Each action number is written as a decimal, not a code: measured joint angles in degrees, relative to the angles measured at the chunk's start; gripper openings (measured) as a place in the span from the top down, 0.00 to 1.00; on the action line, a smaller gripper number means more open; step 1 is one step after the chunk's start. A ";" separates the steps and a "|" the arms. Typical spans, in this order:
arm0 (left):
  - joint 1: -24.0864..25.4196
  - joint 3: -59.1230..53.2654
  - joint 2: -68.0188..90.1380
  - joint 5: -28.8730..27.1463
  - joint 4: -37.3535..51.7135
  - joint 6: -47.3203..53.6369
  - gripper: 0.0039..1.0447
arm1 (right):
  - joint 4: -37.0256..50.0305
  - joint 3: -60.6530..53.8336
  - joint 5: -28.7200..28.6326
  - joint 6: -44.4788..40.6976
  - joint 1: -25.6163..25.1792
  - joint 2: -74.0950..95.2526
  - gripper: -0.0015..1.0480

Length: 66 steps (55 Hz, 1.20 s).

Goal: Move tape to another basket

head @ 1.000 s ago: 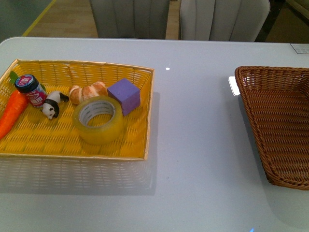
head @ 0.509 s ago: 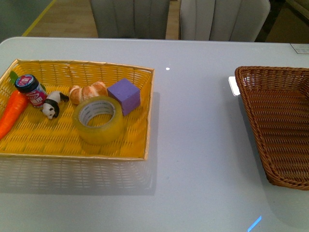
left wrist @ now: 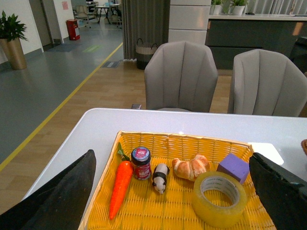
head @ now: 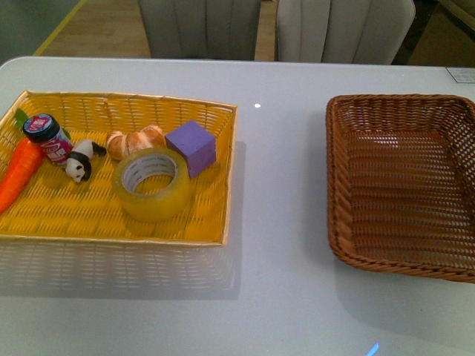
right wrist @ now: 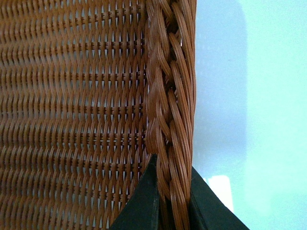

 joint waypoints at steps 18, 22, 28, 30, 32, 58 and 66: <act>0.00 0.00 0.00 0.00 0.00 0.00 0.08 | 1.81 -2.16 2.62 9.70 13.68 0.70 0.95; 0.00 0.00 0.00 0.00 0.00 0.00 0.08 | 1.07 -1.57 3.28 9.84 15.69 1.31 0.95; 0.00 0.00 0.00 0.00 0.00 0.00 0.08 | 1.05 -1.42 3.78 9.66 16.96 1.42 0.95; 0.00 0.00 0.00 0.00 0.00 0.00 0.08 | 1.31 -1.40 3.83 9.66 17.11 1.42 0.87; 0.00 0.00 0.00 0.00 0.00 0.00 0.08 | 1.75 -1.44 3.63 9.66 17.14 1.42 0.78; 0.00 0.00 0.00 0.00 0.00 0.00 0.08 | 12.15 -15.15 5.33 4.42 13.51 -19.54 0.09; 0.00 0.00 0.00 -0.02 0.00 0.00 0.08 | 28.57 -24.72 7.82 2.67 13.20 -26.93 0.18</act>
